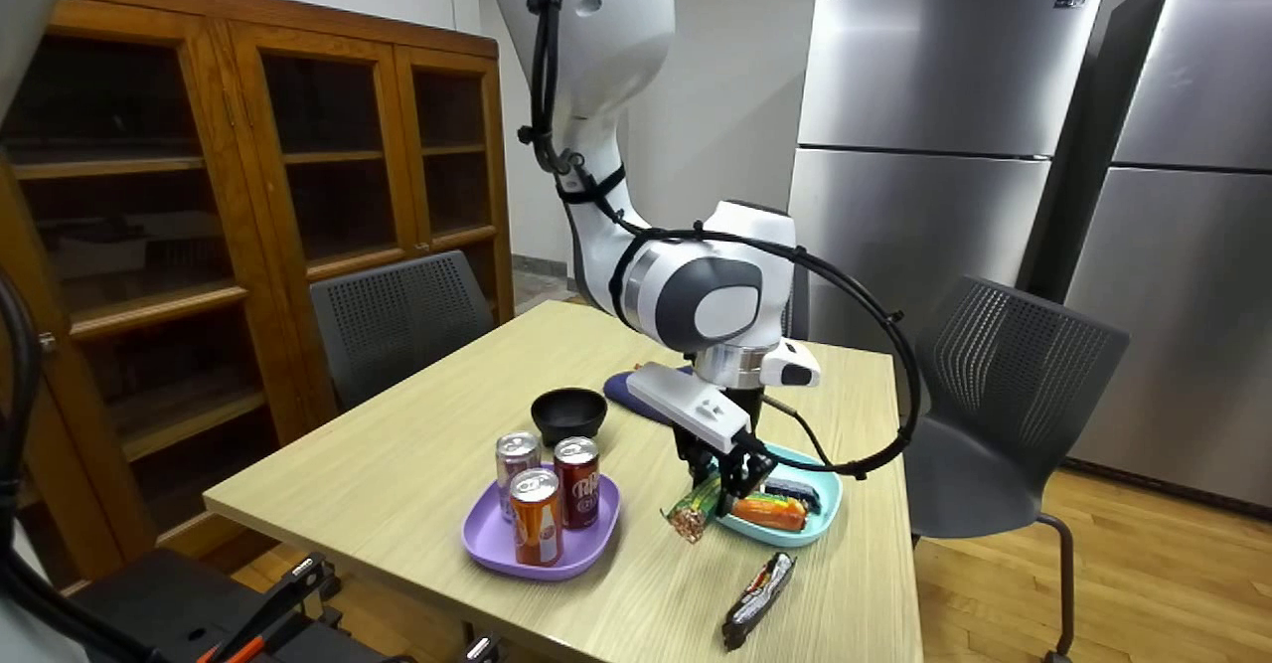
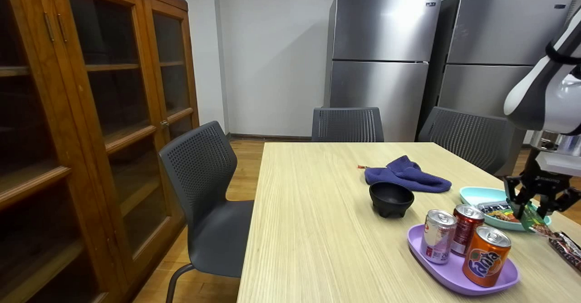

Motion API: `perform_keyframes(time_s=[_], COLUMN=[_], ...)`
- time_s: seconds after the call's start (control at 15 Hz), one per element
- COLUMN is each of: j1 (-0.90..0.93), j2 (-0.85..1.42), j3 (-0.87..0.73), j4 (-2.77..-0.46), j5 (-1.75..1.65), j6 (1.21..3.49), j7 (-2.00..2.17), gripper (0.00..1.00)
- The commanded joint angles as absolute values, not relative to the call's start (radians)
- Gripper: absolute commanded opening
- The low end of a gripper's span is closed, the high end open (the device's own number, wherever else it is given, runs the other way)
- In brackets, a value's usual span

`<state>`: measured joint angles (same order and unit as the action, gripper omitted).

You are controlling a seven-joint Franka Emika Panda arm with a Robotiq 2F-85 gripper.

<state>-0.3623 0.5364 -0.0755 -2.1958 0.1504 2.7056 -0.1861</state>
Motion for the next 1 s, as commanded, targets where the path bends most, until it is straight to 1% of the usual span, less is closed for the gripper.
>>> perform_keyframes(time_s=[0.0, 0.53, 0.93], j1=[-0.35, -0.276, -0.24], j2=[0.51, 0.567, 0.648], j3=[-0.06, -0.094, -0.133], j4=[-2.199, -2.132, -2.051], j5=[0.233, 0.378, 0.432], j6=[2.742, 2.874, 2.929], j7=[-0.098, 0.207, 0.401], gripper=[0.13, 0.13, 0.13])
